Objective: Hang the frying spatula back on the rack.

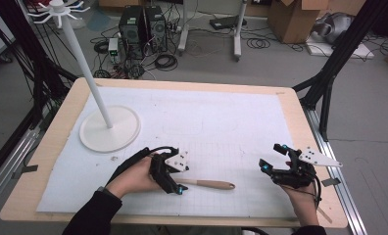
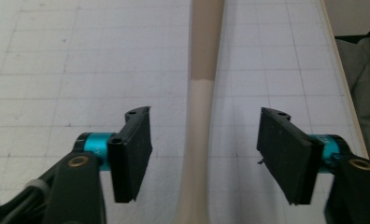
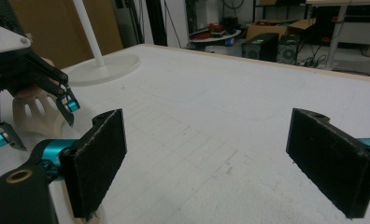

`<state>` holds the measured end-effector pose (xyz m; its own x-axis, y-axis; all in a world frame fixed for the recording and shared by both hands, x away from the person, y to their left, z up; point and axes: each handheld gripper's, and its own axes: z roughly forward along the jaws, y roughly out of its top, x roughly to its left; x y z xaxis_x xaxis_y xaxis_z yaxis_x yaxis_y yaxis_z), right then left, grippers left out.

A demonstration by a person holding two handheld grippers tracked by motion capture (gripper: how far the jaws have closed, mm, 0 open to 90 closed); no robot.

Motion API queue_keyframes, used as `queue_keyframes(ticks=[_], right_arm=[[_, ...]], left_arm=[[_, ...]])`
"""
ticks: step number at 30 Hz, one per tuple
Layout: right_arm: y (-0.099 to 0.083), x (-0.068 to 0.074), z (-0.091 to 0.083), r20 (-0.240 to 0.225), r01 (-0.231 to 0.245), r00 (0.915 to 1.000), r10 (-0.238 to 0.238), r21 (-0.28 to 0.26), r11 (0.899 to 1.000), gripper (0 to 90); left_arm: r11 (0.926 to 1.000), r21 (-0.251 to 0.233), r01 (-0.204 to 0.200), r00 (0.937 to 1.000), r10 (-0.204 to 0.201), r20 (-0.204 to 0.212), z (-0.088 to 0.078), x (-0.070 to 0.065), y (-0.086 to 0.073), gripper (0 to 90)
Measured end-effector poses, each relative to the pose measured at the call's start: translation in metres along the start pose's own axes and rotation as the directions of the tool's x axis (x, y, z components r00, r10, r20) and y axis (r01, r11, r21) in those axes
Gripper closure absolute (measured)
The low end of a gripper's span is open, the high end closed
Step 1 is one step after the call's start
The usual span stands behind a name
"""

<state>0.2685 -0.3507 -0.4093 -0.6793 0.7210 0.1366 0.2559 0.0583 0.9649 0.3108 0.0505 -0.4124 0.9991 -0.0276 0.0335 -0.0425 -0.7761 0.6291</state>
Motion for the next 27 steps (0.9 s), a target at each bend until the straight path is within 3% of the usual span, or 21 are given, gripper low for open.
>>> queue_keyframes(ticks=[2,9,17,23,27], right_arm=[[0.0000,-0.0001,-0.0001,-0.001,0.001,1.0000,-0.001,0.000,1.000,11.3],[-0.0002,-0.0006,0.0005,0.000,0.001,1.0000,-0.001,0.001,1.000,11.3],[-0.0002,-0.0008,-0.0003,-0.004,-0.007,1.0000,0.007,-0.001,1.000,11.4],[-0.0004,-0.0017,0.0000,-0.005,-0.004,1.0000,0.004,0.000,1.000,11.4],[-0.0004,-0.0019,-0.0004,-0.007,-0.008,0.9999,0.008,0.003,1.000,11.3]], left_arm=[[0.9993,0.030,0.024,0.9996,-0.024,0.012,0.0008,0.0014,-0.0013,43.0],[0.9980,0.055,0.030,0.9993,-0.031,0.023,0.0000,0.0021,-0.0019,56.0],[0.9920,0.123,0.026,0.9996,-0.027,0.011,0.0057,0.0013,-0.0019,62.3],[0.9904,0.133,0.037,0.9993,-0.038,0.002,0.0062,0.0025,-0.0007,70.6],[0.9867,0.158,0.037,0.9993,-0.036,-0.004,0.0072,0.0017,0.0026,71.2]])
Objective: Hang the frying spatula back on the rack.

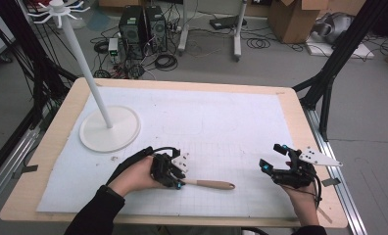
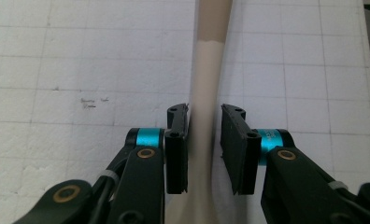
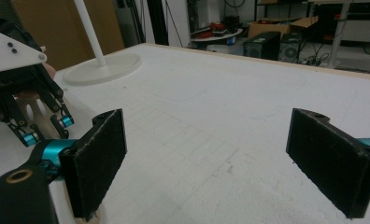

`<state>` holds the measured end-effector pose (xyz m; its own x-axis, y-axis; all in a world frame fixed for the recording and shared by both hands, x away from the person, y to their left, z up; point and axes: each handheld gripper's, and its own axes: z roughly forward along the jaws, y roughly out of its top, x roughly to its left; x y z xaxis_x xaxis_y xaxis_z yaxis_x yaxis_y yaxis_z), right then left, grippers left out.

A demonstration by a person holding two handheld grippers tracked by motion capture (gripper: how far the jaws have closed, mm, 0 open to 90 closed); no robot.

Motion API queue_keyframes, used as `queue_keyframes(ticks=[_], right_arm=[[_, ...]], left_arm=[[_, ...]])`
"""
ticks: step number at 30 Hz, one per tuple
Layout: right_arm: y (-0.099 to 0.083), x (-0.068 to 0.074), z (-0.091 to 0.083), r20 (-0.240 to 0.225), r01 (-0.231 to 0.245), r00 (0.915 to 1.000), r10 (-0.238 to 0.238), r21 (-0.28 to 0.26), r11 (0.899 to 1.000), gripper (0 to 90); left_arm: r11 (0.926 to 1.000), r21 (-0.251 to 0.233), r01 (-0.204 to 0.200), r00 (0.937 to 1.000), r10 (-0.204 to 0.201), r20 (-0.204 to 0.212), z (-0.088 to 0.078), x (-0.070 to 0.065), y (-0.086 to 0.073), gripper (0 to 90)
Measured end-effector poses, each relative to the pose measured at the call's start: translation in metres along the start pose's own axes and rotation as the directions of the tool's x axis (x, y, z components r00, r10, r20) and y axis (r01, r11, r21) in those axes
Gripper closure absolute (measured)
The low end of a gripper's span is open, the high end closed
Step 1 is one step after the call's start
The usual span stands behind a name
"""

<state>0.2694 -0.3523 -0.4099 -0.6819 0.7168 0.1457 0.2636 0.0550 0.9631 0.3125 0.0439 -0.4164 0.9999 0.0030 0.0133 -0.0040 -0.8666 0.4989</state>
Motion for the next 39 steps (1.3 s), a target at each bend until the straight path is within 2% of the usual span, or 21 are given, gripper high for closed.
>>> queue_keyframes(ticks=[4,8,15,20,28,33,35,39], right_arm=[[0.0001,-0.0006,-0.0003,-0.004,-0.001,1.0000,0.001,-0.006,1.000,11.4],[0.0000,-0.0002,-0.0002,-0.009,-0.003,1.0000,0.003,-0.001,1.000,11.4],[-0.0002,-0.0003,0.0008,-0.012,-0.004,0.9999,0.004,0.001,1.000,11.3],[-0.0003,0.0003,0.0015,-0.014,-0.004,0.9999,0.004,0.005,1.000,11.3],[-0.0004,0.0000,0.0020,-0.023,-0.009,0.9997,0.009,0.009,1.000,11.4],[-0.0005,0.0002,0.0029,-0.026,-0.011,0.9996,0.011,0.013,1.000,11.4],[-0.0005,-0.0004,0.0028,-0.024,-0.007,0.9997,0.007,0.010,1.000,11.4],[-0.0004,-0.0013,0.0017,-0.024,-0.013,0.9996,0.013,0.008,1.000,11.4]], left_arm=[[0.9990,0.043,-0.013,0.9999,0.013,-0.002,0.0007,0.0001,0.0055,71.3],[0.9979,0.064,-0.012,0.9999,0.012,0.006,0.0017,0.0013,0.0086,71.3],[0.9977,0.068,-0.005,1.0000,0.005,0.006,0.0022,0.0014,0.0093,74.1],[0.9975,0.066,-0.026,0.9996,0.026,-0.006,0.0023,-0.0009,0.0095,75.8],[0.9974,0.071,-0.016,0.9999,0.016,0.000,0.0022,0.0001,0.0099,75.4],[0.9970,0.072,-0.027,0.9996,0.028,-0.009,0.0023,-0.0020,0.0105,76.9],[0.9972,0.074,0.011,0.9998,-0.010,-0.019,0.0024,-0.0027,0.0112,77.8],[0.9983,0.048,0.032,0.9994,-0.032,-0.009,0.0015,-0.0008,0.0077,77.9]])
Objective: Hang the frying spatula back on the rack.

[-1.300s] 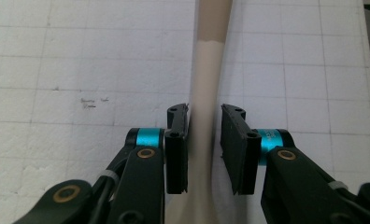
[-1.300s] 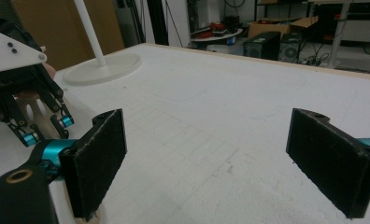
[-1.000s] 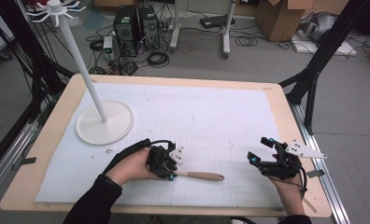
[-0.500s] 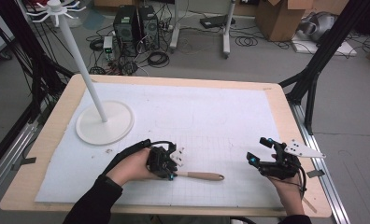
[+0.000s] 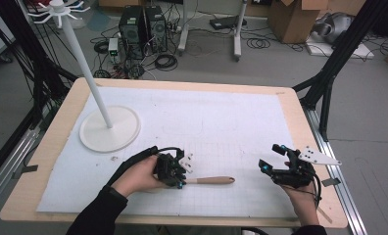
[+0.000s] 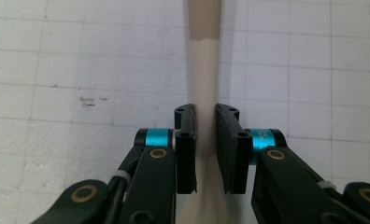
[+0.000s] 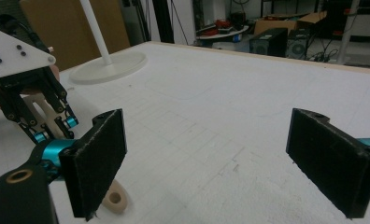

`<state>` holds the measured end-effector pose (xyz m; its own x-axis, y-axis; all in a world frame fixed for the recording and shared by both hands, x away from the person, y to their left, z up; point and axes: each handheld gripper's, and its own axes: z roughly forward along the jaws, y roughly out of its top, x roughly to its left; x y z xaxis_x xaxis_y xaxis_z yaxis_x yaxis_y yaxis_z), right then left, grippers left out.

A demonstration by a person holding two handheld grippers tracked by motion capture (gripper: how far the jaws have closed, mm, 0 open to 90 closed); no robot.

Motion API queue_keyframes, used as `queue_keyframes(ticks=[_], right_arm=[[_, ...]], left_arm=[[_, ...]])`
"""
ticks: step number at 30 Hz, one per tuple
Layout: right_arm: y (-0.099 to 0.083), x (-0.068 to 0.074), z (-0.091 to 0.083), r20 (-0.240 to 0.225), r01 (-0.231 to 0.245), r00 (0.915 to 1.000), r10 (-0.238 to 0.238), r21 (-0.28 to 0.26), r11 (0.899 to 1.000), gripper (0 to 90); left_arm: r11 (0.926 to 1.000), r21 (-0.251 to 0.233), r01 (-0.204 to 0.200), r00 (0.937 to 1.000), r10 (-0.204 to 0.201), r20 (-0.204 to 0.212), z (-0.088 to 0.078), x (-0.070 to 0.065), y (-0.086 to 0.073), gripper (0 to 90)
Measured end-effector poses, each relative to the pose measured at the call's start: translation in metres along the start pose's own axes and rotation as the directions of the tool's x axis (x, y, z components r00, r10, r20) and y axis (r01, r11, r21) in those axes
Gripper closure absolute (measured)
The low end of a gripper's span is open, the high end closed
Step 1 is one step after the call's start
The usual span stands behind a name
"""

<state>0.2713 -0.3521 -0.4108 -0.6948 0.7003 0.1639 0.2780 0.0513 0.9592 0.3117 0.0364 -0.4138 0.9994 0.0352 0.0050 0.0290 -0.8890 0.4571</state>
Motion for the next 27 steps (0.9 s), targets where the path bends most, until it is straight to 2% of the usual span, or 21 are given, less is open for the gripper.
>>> queue_keyframes(ticks=[5,10,14,16,17,19,21,23,25,27], right_arm=[[-0.001,0.000,0.000,0.005,-0.005,1.0000,0.005,0.004,1.000,11.4],[0.000,0.000,0.000,0.010,-0.001,1.0000,0.001,-0.004,1.000,11.6],[0.000,0.001,-0.001,0.011,0.003,0.9999,-0.003,-0.014,1.000,12.6],[0.001,0.002,-0.001,0.009,0.002,1.0000,-0.002,-0.014,1.000,12.6],[0.001,0.003,-0.001,0.006,-0.003,1.0000,0.003,-0.011,1.000,12.6],[0.001,0.003,0.000,0.008,0.000,1.0000,0.000,-0.012,1.000,12.6],[0.002,0.004,0.000,0.008,-0.001,1.0000,0.001,-0.016,1.000,12.6],[0.002,0.004,0.000,0.006,0.003,1.0000,-0.003,-0.017,1.000,12.6],[0.002,0.006,0.001,0.005,0.000,1.0000,0.000,-0.010,1.000,12.6],[0.003,0.010,0.006,-0.002,0.009,1.0000,-0.009,-0.002,1.000,12.8]], left_arm=[[0.9988,-0.044,0.022,0.9995,-0.023,-0.022,-0.001,-0.003,-0.005,77.9],[0.9958,-0.081,0.042,0.9963,-0.047,-0.071,-0.005,-0.007,-0.007,77.9],[0.9899,-0.136,0.042,0.9938,-0.055,-0.097,-0.018,-0.011,-0.006,77.9],[0.9844,-0.170,0.044,0.9914,-0.064,-0.115,-0.025,-0.014,-0.007,77.9],[0.9807,-0.188,0.054,0.9896,-0.077,-0.122,-0.029,-0.014,-0.007,77.9],[0.9706,-0.229,0.075,0.9822,-0.112,-0.151,-0.035,-0.016,-0.009,77.9],[0.9587,-0.268,0.096,0.9714,-0.149,-0.185,-0.042,-0.017,-0.011,77.9],[0.9465,-0.308,0.096,0.9618,-0.168,-0.216,-0.049,-0.019,-0.014,77.9],[0.9294,-0.356,0.098,0.9563,-0.187,-0.225,-0.056,-0.021,-0.018,77.9],[0.9082,-0.407,0.098,0.9495,-0.208,-0.235,-0.062,-0.023,-0.021,77.8]])
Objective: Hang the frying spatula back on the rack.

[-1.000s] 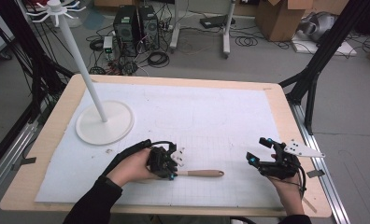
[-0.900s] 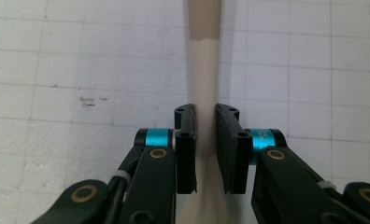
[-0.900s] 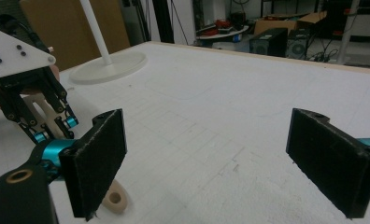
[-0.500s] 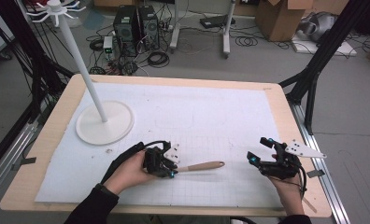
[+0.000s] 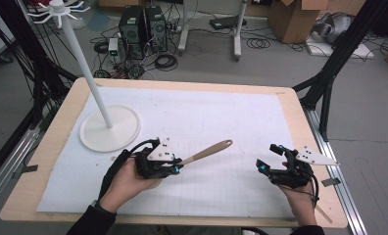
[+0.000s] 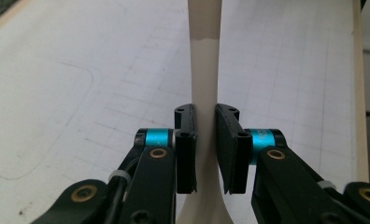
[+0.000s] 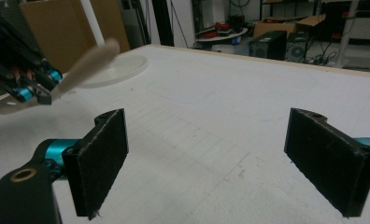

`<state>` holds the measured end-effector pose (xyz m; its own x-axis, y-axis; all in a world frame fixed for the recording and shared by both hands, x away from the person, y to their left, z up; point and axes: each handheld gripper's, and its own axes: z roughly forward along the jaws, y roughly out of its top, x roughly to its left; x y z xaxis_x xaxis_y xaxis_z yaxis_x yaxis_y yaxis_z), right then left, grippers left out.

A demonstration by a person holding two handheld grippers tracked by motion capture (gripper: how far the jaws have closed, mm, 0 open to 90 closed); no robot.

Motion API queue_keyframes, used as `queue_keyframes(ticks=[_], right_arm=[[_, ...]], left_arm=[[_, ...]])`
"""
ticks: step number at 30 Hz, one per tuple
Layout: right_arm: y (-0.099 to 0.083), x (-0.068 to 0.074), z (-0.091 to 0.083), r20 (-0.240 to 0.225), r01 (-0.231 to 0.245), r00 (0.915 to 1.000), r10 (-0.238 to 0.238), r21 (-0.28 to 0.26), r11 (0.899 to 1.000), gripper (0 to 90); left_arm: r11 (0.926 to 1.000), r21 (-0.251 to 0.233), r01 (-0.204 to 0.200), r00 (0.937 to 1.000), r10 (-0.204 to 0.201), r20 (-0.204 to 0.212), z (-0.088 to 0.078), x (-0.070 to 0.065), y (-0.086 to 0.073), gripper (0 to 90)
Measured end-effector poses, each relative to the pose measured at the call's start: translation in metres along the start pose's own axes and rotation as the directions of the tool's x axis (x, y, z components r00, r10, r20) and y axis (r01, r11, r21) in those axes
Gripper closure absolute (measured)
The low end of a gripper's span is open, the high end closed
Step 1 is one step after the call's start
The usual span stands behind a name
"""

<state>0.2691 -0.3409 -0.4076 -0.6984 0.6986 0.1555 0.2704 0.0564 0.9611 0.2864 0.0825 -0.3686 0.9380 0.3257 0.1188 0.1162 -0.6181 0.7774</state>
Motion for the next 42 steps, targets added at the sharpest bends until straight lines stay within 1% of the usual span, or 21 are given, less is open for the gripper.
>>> queue_keyframes(ticks=[3,4,5,6,7,8,10,13,17,21,24,26,27,28,30,31,37,39,40,41,42], right_arm=[[0.001,0.004,0.005,-0.013,0.002,0.9999,-0.002,0.004,1.000,12.8],[0.002,0.007,0.008,-0.019,0.006,0.9998,-0.005,0.009,1.000,12.8],[0.003,0.010,0.011,-0.027,0.018,0.9995,-0.018,0.011,1.000,12.8],[0.004,0.013,0.013,-0.036,0.025,0.9990,-0.025,0.013,1.000,12.8],[0.005,0.016,0.015,-0.043,0.026,0.9988,-0.025,0.017,1.000,12.8],[0.006,0.019,0.017,-0.051,0.034,0.9981,-0.033,0.012,0.999,12.8],[0.008,0.023,0.020,-0.061,0.039,0.9974,-0.038,0.013,0.999,12.8],[0.011,0.029,0.024,-0.075,0.043,0.9963,-0.042,0.011,0.999,12.8],[0.015,0.036,0.028,-0.088,0.044,0.9952,-0.043,0.012,0.999,12.8],[0.025,0.049,0.036,-0.123,0.043,0.9914,-0.045,-0.015,0.999,13.3],[0.034,0.061,0.046,-0.108,0.031,0.9937,-0.032,-0.009,0.999,15.8],[0.040,0.068,0.053,-0.110,0.017,0.9937,-0.019,-0.019,1.000,17.6],[0.042,0.070,0.056,-0.115,0.012,0.9933,-0.015,-0.028,1.000,19.0],[0.048,0.075,0.061,-0.125,-0.013,0.9922,0.008,-0.041,0.999,22.7],[0.050,0.077,0.064,-0.126,-0.020,0.9919,0.014,-0.048,0.999,24.4],[0.055,0.081,0.069,-0.128,-0.029,0.9915,0.023,-0.053,0.998,27.8],[0.065,0.091,0.081,-0.150,-0.022,0.9887,0.012,-0.064,0.998,29.2],[0.069,0.095,0.085,-0.162,-0.023,0.9867,0.012,-0.069,0.997,29.8],[0.071,0.097,0.087,-0.166,-0.021,0.9861,0.009,-0.070,0.997,30.9],[0.074,0.102,0.090,-0.175,-0.022,0.9846,0.009,-0.073,0.997,32.1],[0.074,0.102,0.090,-0.175,-0.022,0.9846,0.009,-0.073,0.997,32.1]], left_arm=[[0.9980,-0.062,0.006,0.9998,-0.007,-0.018,-0.009,0.001,0.000,77.8],[0.9967,-0.080,0.015,0.9997,-0.017,-0.020,-0.011,0.002,0.000,77.8],[0.9956,-0.093,0.017,0.9996,-0.019,-0.022,-0.013,0.002,0.000,77.8],[0.9933,-0.111,0.030,0.9993,-0.033,-0.020,-0.015,0.003,-0.001,77.9],[0.9920,-0.118,0.045,0.9989,-0.046,-0.004,-0.017,0.004,-0.001,77.8],[0.9907,-0.128,0.048,0.9988,-0.049,-0.002,-0.018,0.004,-0.001,77.8],[0.9899,-0.135,0.044,0.9988,-0.046,-0.017,-0.020,0.003,-0.001,77.8],[0.9856,-0.163,0.046,0.9984,-0.050,-0.025,-0.023,0.003,-0.001,77.8],[0.9832,-0.176,0.047,0.9980,-0.054,-0.034,-0.023,0.003,0.001,77.8],[0.9791,-0.194,0.061,0.9965,-0.071,-0.044,-0.021,0.002,0.003,77.8],[0.9762,-0.205,0.071,0.9944,-0.086,-0.063,-0.019,0.002,0.005,77.8],[0.9731,-0.216,0.080,0.9921,-0.098,-0.077,-0.019,0.001,0.005,77.8],[0.9687,-0.232,0.087,0.9910,-0.108,-0.079,-0.018,0.001,0.005,77.8],[0.9669,-0.240,0.088,0.9898,-0.112,-0.088,-0.018,0.002,0.005,77.8],[0.9643,-0.250,0.088,0.9877,-0.117,-0.103,-0.019,0.001,0.006,77.8],[0.9627,-0.256,0.088,0.9872,-0.119,-0.106,-0.020,0.001,0.006,77.8],[0.9518,-0.299,0.070,0.9858,-0.112,-0.126,-0.023,0.000,0.006,77.8],[0.9481,-0.310,0.072,0.9854,-0.115,-0.125,-0.024,-0.001,0.007,77.8],[0.9443,-0.321,0.074,0.9839,-0.122,-0.131,-0.024,-0.002,0.007,77.8],[0.9445,-0.321,0.072,0.9844,-0.119,-0.130,-0.024,-0.001,0.007,77.8],[0.9425,-0.326,0.073,0.9837,-0.122,-0.132,-0.024,-0.002,0.008,77.8]])
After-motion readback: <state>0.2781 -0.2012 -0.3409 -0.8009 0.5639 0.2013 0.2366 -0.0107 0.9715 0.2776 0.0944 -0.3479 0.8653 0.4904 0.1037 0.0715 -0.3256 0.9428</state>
